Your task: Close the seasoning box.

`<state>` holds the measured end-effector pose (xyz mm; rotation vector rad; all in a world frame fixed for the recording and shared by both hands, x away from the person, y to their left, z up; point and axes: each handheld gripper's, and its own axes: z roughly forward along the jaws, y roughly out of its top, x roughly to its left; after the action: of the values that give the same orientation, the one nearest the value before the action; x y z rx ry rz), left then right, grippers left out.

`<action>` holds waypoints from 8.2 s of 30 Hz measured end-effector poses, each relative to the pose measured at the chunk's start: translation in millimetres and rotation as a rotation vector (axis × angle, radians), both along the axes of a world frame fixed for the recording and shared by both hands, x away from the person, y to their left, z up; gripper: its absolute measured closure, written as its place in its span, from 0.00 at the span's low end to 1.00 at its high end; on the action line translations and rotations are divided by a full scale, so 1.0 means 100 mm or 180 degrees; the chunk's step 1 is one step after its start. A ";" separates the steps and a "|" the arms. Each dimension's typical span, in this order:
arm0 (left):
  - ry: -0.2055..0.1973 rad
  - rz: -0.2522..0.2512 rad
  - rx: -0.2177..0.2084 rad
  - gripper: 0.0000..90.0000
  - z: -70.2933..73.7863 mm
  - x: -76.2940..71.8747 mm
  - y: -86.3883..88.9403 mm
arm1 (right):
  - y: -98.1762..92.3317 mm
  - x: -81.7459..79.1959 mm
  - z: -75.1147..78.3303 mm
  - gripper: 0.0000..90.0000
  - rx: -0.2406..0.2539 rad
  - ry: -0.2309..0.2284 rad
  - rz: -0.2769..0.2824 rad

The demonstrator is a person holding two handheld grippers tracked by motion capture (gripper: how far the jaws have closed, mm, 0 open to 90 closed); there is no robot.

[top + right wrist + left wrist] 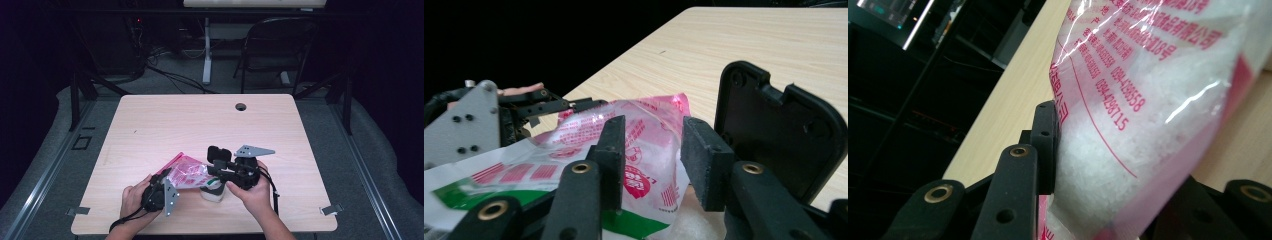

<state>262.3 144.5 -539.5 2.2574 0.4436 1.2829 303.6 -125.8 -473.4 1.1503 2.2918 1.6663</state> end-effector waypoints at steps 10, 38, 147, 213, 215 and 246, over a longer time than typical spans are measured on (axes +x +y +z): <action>0.0121 0.0018 -0.0088 0.81 -0.02 0.02 0.03 | -0.03 0.02 0.01 0.65 -0.0063 0.0094 0.0010; 0.0716 0.0048 -0.0905 0.81 0.00 0.18 0.20 | -0.21 -0.01 0.18 0.63 0.0055 -0.0029 -0.0140; 0.1386 0.1526 -0.2903 0.80 -0.28 0.63 1.56 | -0.13 0.03 0.04 0.62 -0.0020 0.0098 -0.0143; 0.1482 0.0678 -0.2515 0.36 -0.02 0.27 0.92 | -0.33 0.02 0.16 0.56 -0.0150 -0.0166 -0.0445; 0.1505 0.0651 -0.2491 0.36 -0.03 0.26 0.90 | -0.34 0.03 0.16 0.55 -0.0097 -0.0143 -0.0464; 0.1823 0.0200 -0.2089 0.31 -0.17 0.18 0.39 | -0.38 0.19 -0.09 0.63 -0.0181 -0.0003 -0.0559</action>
<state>280.0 183.9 -556.0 1.9891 0.9786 0.3814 322.4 -163.4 -482.0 1.2957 2.1519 1.5290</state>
